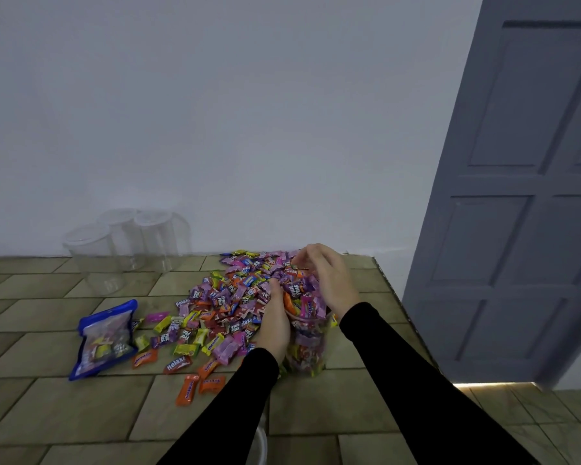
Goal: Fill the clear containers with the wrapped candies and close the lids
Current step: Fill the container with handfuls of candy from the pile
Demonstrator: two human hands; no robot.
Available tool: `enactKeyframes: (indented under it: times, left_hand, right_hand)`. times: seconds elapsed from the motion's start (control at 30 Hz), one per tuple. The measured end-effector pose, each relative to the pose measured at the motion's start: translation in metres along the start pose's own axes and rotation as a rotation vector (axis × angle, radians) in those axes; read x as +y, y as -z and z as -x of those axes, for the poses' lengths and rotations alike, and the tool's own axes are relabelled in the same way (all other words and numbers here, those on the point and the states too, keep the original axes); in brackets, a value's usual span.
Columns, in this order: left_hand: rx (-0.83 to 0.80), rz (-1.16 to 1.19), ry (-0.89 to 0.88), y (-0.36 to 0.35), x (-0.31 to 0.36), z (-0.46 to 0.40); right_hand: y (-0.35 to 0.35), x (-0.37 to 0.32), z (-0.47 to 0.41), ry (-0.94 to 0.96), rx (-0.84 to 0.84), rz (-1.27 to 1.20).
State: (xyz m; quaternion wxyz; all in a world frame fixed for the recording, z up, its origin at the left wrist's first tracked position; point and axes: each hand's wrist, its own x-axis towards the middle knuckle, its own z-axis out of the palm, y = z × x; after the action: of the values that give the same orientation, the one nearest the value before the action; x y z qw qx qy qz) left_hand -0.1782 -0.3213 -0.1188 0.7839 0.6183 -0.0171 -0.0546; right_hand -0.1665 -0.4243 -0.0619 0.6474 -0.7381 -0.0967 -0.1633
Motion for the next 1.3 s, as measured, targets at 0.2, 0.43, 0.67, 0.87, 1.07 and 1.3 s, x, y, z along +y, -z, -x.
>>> enactKeyframes:
  times: [0.2,0.43,0.67,0.87,1.07,1.3]
  left_hand:
    - [0.012,0.008,-0.013,-0.002,-0.002,0.000]
    - [0.017,0.034,-0.010,-0.005,-0.003,0.000]
    - [0.087,-0.035,-0.033,-0.006,-0.004,0.003]
    - [0.076,-0.020,-0.001,-0.008,0.000,0.006]
    - [0.090,-0.026,0.015,-0.007,0.003,0.006]
    - [0.102,-0.063,0.018,-0.007,-0.002,0.003]
  right_hand:
    - [0.033,0.000,0.012,0.243,-0.291,0.470]
    - [0.039,0.005,0.017,0.253,-0.400,0.797]
    - [0.026,-0.003,0.014,0.047,-0.427,0.779]
    - [0.027,-0.008,0.021,0.107,-0.383,0.689]
    - [0.043,-0.015,0.027,0.281,-0.355,0.693]
    - [0.049,-0.001,0.029,0.307,-0.297,0.781]
